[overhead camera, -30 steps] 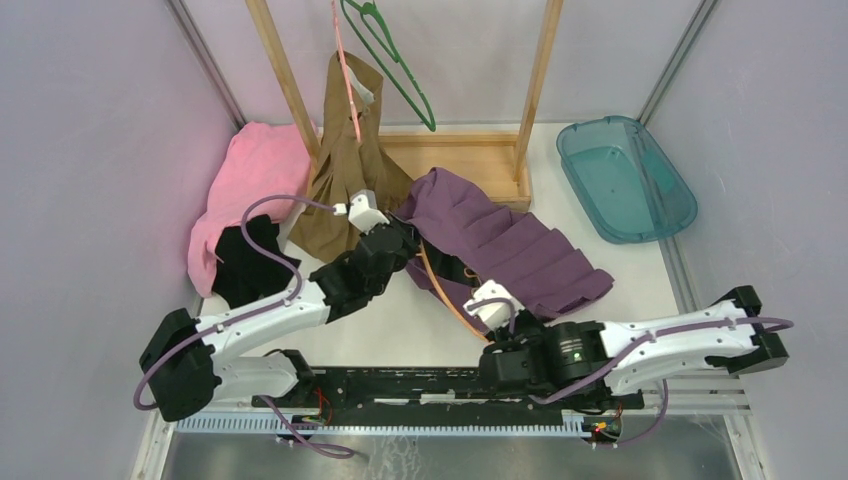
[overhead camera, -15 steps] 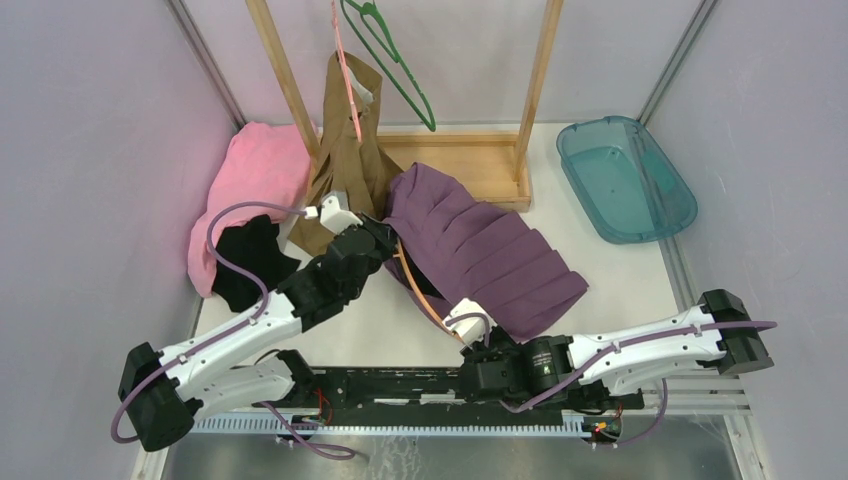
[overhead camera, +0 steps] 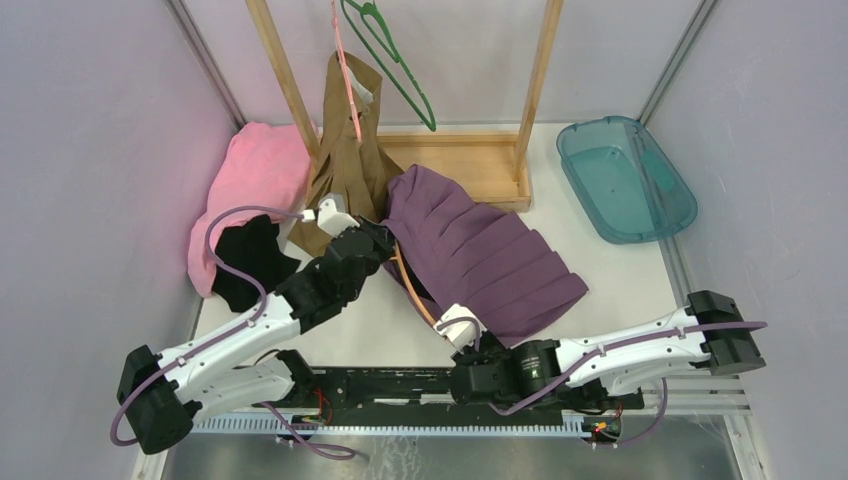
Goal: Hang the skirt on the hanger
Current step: Hang the skirt on the hanger.
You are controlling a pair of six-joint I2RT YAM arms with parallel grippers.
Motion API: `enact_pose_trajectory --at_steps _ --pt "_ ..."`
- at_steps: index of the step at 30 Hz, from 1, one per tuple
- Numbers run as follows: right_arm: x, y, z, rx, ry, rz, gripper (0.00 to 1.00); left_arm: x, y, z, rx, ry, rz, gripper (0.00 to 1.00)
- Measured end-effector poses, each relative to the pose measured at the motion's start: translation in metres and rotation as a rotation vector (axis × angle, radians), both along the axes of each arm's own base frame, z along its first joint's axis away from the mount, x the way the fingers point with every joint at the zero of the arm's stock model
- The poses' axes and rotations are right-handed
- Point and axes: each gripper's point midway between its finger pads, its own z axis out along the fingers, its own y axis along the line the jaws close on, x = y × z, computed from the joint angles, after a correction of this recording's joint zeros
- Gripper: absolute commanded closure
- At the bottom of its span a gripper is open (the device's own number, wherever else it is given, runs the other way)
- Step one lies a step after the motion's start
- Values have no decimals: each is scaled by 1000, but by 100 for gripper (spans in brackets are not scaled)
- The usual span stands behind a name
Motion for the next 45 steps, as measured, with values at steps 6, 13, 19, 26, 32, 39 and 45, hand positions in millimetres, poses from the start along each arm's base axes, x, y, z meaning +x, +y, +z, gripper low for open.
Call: enact_pose_trajectory --at_steps 6,13,19,26,32,39,45 --pt "-5 9 -13 -17 21 13 99 -3 3 -2 -4 -4 1 82" --pt "-14 21 -26 10 88 29 99 -11 18 -25 82 91 18 59" --pt "-20 21 -54 12 195 35 99 -26 41 -48 186 195 45 28" --pt "-26 30 -65 23 268 53 99 -49 55 -71 306 316 -9 28" --pt "-27 35 -66 45 303 59 99 -75 24 -98 390 478 -264 40" --pt "-26 34 -67 72 337 61 99 -144 20 -132 438 597 -494 52" --pt "-26 35 -67 76 352 67 99 -175 10 -131 410 592 -599 48"
